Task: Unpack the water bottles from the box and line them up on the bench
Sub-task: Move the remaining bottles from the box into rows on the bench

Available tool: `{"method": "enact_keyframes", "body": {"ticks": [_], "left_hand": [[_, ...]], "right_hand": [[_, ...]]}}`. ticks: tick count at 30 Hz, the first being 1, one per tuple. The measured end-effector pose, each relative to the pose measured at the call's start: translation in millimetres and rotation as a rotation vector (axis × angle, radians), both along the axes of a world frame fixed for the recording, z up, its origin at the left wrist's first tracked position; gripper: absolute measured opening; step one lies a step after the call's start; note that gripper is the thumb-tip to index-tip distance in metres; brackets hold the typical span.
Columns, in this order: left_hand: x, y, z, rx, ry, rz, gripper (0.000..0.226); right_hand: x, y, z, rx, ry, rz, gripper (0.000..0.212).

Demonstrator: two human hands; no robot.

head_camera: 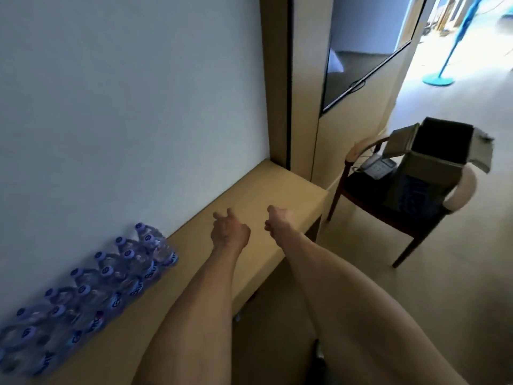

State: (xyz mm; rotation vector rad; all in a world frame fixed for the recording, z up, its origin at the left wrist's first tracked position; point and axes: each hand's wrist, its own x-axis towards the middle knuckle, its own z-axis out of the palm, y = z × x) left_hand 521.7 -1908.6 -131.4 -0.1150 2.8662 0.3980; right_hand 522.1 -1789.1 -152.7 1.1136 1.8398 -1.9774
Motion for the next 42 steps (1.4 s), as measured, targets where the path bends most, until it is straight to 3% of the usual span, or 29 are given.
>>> {"method": "enact_keyframes", "body": {"ticks": [5, 12, 18, 26, 34, 42], "left_hand": [[-8, 111, -13, -0.040, -0.011, -0.132, 0.059], [-17, 285, -35, 0.008, -0.018, -0.243, 0.056], [-2, 419, -39, 0.055, -0.050, -0.430, 0.051], [9, 528, -32, 0.084, -0.085, -0.516, 0.050], [9, 605, -39, 0.025, -0.085, -0.650, 0.045], [-39, 674, -42, 0.038, -0.104, -0.758, 0.043]], "right_hand": [[10, 121, -3, 0.025, 0.081, -0.123, 0.037], [31, 305, -23, 0.076, -0.027, -0.352, 0.021], [59, 435, -38, 0.051, -0.121, -0.514, 0.033], [78, 532, -33, -0.025, -0.109, -0.584, 0.038], [86, 596, -37, -0.050, -0.076, -0.729, 0.027], [40, 659, -36, 0.008, -0.101, -0.802, 0.018]]}}
